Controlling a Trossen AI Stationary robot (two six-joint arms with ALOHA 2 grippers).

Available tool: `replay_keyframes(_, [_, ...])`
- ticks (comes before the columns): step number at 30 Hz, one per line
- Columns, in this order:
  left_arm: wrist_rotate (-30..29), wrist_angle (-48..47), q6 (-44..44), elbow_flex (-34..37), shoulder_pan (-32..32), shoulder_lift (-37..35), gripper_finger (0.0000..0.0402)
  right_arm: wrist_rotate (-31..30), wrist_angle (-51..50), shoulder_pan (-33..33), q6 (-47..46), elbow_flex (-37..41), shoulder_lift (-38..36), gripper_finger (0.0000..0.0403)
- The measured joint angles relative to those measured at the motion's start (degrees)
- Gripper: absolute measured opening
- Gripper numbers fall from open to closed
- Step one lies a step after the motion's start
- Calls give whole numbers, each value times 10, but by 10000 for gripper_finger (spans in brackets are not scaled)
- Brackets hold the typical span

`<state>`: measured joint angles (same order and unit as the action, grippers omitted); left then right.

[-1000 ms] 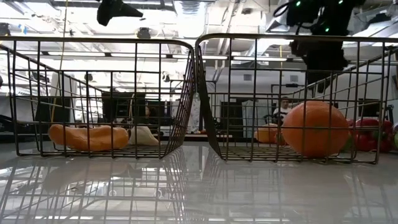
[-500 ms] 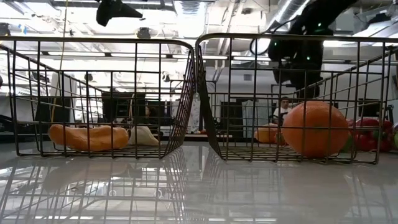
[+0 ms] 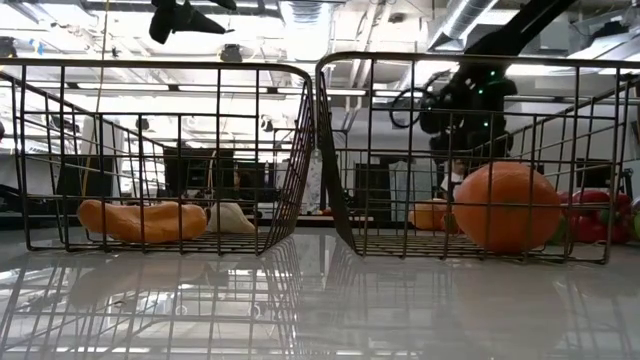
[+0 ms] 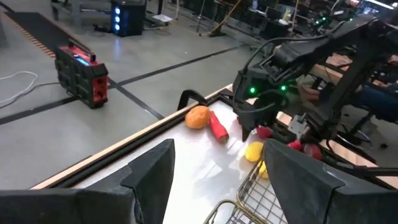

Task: Sort produce into baskets
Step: Put the top yellow lemon into the right basket

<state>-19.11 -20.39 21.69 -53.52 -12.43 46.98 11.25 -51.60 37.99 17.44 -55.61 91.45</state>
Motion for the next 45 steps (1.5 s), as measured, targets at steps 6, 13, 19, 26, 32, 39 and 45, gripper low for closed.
replay_keyframes(6, [-12,-4,0,0,0,0,234,8,1,-3,21,0,33,322])
replay_keyframes(13, [-12,-14,5,0,0,0,234,3,2,8,14,0,46,279])
replay_keyframes(19, [-12,-14,16,0,0,0,234,3,1,8,-2,0,15,267])
replay_keyframes(26, [8,-62,61,0,0,17,234,3,-18,8,-52,0,-56,266])
replay_keyframes(32, [9,-151,74,0,-6,88,234,3,-30,2,-115,-9,-134,265])
replay_keyframes(39, [103,-158,64,0,-58,183,234,6,-36,-65,-211,-84,-193,265])
replay_keyframes(45, [240,-152,30,0,-85,242,234,7,-6,-155,-281,-135,-215,265])
